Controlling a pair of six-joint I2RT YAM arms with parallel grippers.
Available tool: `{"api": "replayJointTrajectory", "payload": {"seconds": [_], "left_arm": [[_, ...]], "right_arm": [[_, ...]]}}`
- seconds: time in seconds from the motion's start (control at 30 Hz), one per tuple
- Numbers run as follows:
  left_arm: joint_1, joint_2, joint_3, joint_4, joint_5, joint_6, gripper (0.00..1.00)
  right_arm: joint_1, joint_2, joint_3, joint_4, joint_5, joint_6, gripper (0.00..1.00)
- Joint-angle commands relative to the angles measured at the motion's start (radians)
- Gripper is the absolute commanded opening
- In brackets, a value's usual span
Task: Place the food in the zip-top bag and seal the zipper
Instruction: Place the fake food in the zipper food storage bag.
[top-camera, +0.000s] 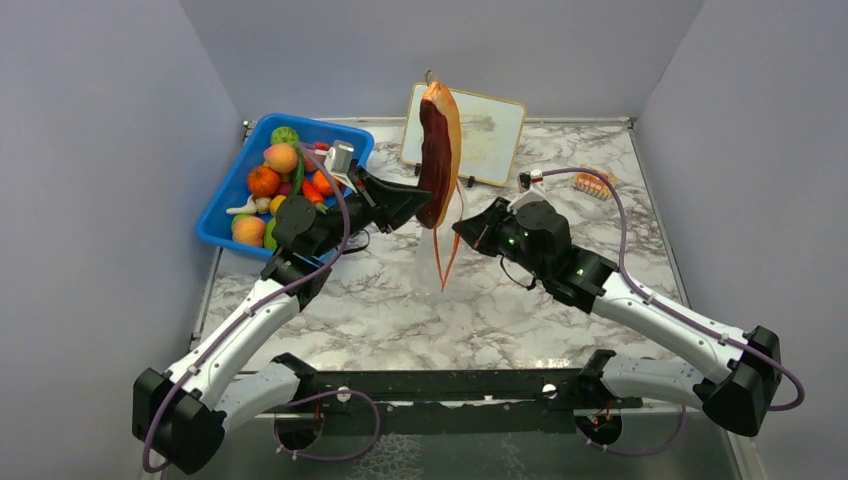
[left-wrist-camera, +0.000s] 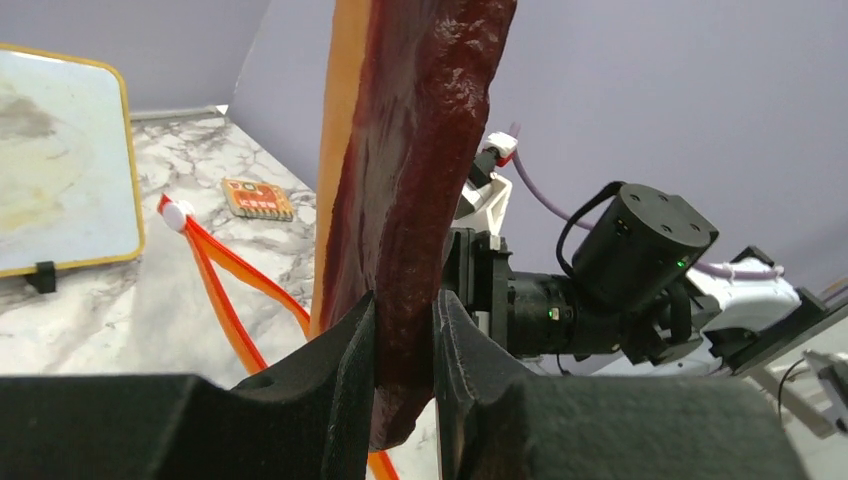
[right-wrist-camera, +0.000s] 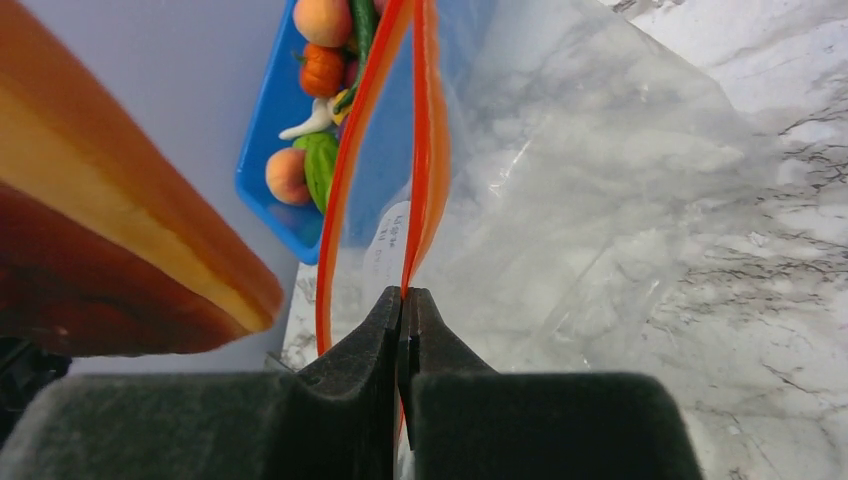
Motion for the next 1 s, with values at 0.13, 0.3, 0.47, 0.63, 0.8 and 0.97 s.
{"api": "replayJointTrajectory", "payload": {"seconds": [0.13,0.3,0.47,0.63,0.8,0.97], "left_arm": [[-0.173,0.084,0.005,0.236,-0.239,-0.082,0.00],[-0.253,0.148,-0.001,0.346,-0.307,-0.074,0.00],[-0.300,0.184,-0.021,0.395,-0.338,-0.032,0.00],[-0.311,0.159,-0.087,0.395,-0.410,0.084,0.00],[-0.311,0.118,-0.129,0.394,-0.432,0.170,0.00],[-0.311,0.108,-0.126,0.394,-0.398,0.197,0.00]], "right_arm": [[0.005,-0.021,-0.030,0.101,0.004,0.103,0.01],[0.005,-0.029,-0.047,0.121,-0.019,0.123,0.01],[0.005,-0.034,-0.062,0.143,-0.034,0.134,0.01],[0.005,-0.073,-0.084,0.140,-0.009,0.137,0.01],[0.005,-0.081,-0.091,0.095,0.005,0.151,0.01],[0.005,-0.091,-0.110,0.106,0.010,0.141,0.01]]}}
